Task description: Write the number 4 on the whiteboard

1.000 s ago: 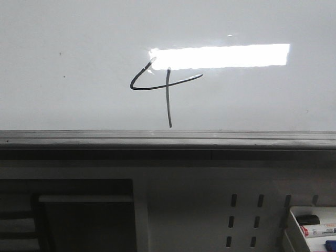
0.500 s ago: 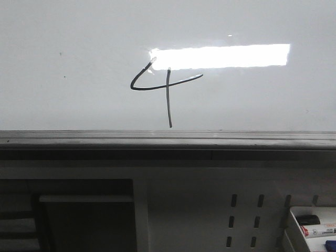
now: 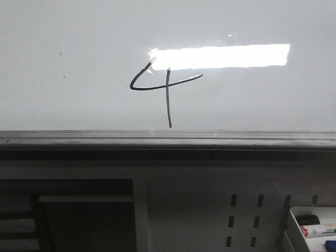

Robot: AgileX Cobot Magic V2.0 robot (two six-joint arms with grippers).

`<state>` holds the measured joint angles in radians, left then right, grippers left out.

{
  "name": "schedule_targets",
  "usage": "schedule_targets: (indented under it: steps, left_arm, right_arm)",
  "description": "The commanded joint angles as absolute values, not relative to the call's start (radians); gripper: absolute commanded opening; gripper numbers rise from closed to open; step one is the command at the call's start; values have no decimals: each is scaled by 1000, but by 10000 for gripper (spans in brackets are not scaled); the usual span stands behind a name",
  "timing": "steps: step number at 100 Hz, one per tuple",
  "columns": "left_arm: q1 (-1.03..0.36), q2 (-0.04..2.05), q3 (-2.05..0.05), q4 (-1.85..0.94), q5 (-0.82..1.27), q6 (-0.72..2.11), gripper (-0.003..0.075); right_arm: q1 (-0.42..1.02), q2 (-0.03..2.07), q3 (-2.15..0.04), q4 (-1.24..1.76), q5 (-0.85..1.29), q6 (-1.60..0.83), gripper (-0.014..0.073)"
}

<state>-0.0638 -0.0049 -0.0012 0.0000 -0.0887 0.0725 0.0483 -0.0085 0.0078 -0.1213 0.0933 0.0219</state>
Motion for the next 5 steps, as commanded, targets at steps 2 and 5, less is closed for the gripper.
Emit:
schedule_targets:
  steps: [2, 5]
  left_arm:
    - [-61, -33, 26, 0, -155, 62, -20]
    - [-61, -33, 26, 0, -155, 62, -20]
  right_arm:
    - [42, -32, 28, -115, 17, 12, -69]
    - [42, -32, 28, -115, 17, 12, -69]
